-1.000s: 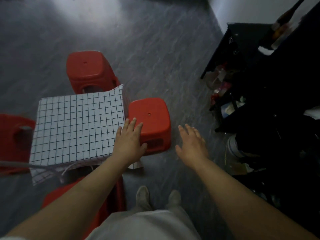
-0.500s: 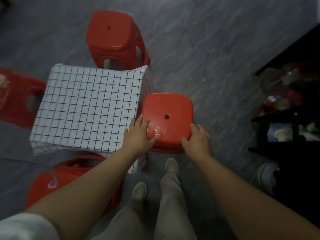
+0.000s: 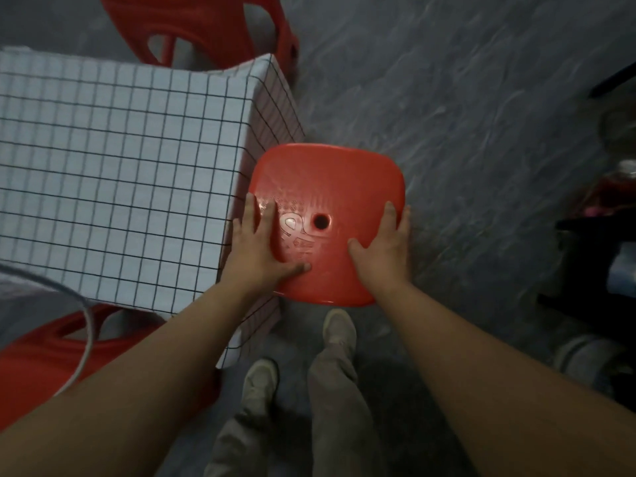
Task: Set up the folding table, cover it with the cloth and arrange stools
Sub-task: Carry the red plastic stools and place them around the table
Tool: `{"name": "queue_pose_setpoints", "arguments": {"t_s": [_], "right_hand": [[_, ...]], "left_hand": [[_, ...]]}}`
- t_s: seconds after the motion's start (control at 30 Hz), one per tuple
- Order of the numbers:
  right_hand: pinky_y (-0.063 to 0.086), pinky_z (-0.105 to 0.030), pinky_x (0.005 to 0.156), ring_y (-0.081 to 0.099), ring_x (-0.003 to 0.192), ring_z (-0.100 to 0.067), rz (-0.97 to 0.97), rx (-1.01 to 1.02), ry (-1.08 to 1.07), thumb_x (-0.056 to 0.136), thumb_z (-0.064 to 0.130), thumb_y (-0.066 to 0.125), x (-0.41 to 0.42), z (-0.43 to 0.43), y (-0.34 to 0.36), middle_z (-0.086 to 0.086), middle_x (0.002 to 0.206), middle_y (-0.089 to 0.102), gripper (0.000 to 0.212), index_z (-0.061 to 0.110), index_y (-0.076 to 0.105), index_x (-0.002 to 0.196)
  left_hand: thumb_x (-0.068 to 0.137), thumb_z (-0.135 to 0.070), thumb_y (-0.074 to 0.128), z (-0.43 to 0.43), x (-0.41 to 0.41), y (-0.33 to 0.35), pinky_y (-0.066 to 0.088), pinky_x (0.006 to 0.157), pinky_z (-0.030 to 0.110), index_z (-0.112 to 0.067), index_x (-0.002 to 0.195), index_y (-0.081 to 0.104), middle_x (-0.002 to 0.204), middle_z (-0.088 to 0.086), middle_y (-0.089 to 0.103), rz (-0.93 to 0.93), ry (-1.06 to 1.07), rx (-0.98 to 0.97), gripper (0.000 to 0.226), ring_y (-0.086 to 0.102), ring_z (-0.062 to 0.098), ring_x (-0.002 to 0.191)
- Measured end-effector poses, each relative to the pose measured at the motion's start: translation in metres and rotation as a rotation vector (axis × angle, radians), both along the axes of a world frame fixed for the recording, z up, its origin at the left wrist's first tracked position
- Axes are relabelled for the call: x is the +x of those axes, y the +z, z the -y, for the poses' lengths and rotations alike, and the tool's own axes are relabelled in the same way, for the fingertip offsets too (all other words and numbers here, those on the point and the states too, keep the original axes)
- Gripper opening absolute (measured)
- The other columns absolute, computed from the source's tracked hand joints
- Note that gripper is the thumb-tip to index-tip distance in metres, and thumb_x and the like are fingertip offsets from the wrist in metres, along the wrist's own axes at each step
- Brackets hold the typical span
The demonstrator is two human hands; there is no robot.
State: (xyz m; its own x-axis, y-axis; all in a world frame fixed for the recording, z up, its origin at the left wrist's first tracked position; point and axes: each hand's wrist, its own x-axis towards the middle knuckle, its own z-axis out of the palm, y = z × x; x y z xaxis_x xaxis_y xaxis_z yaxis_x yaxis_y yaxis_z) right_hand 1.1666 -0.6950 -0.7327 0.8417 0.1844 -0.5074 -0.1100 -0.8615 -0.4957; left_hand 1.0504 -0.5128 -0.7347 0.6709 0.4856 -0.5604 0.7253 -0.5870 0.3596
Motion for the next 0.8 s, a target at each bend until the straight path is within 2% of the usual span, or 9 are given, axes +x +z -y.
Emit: {"name": "queue_pose_setpoints", "arguments": {"t_s": [0.2, 0.3, 0.43, 0.67, 0.8], "right_hand": [[0.025, -0.043, 0.121, 0.013, 0.15, -0.032, 0.016, 0.069, -0.026, 0.086, 0.03, 0.071, 0.002, 0.01, -0.004, -0.009, 0.166, -0.005, 0.091, 0.021, 0.015, 0.158], [0.026, -0.041, 0.12, 0.016, 0.15, -0.032, 0.014, 0.066, -0.05, 0.086, 0.03, 0.072, 0.006, 0.026, -0.002, -0.009, 0.166, -0.004, 0.092, 0.022, 0.016, 0.158], [0.024, -0.032, 0.115, 0.022, 0.148, -0.031, 0.023, 0.055, -0.089, 0.085, 0.028, 0.073, 0.011, 0.056, 0.002, -0.01, 0.166, -0.001, 0.091, 0.021, 0.019, 0.158], [0.011, -0.015, 0.108, 0.017, 0.15, -0.027, 0.018, 0.043, -0.144, 0.084, 0.026, 0.074, 0.015, 0.105, 0.007, -0.014, 0.166, 0.003, 0.091, 0.017, 0.022, 0.158], [0.011, -0.019, 0.11, 0.016, 0.15, -0.027, 0.026, 0.024, -0.137, 0.084, 0.028, 0.075, 0.018, 0.122, 0.006, -0.013, 0.166, 0.004, 0.091, 0.019, 0.022, 0.157]], "left_hand": [[0.049, -0.076, 0.082, 0.006, 0.0, -0.002, 0.031, 0.113, 0.061, -0.044, 0.157, 0.003, 0.165, -0.016, -0.022, 0.041, -0.021, 0.041, 0.138, 0.01, 0.032, 0.153], [0.049, -0.074, 0.083, 0.022, 0.004, -0.001, 0.03, 0.112, 0.063, -0.046, 0.157, 0.001, 0.164, -0.017, -0.026, 0.047, -0.038, 0.008, 0.138, 0.008, 0.034, 0.153], [0.051, -0.073, 0.084, 0.05, 0.014, -0.002, 0.032, 0.113, 0.062, -0.044, 0.157, 0.003, 0.164, -0.016, -0.024, 0.066, -0.072, -0.002, 0.136, 0.01, 0.037, 0.152], [0.055, -0.069, 0.085, 0.097, 0.03, 0.0, 0.039, 0.109, 0.064, -0.041, 0.158, 0.003, 0.163, -0.015, -0.026, 0.082, -0.127, -0.01, 0.135, 0.01, 0.041, 0.151], [0.056, -0.069, 0.084, 0.115, 0.032, 0.0, 0.039, 0.108, 0.065, -0.041, 0.157, 0.0, 0.162, -0.014, -0.029, 0.082, -0.132, -0.008, 0.134, 0.007, 0.043, 0.151]]}}
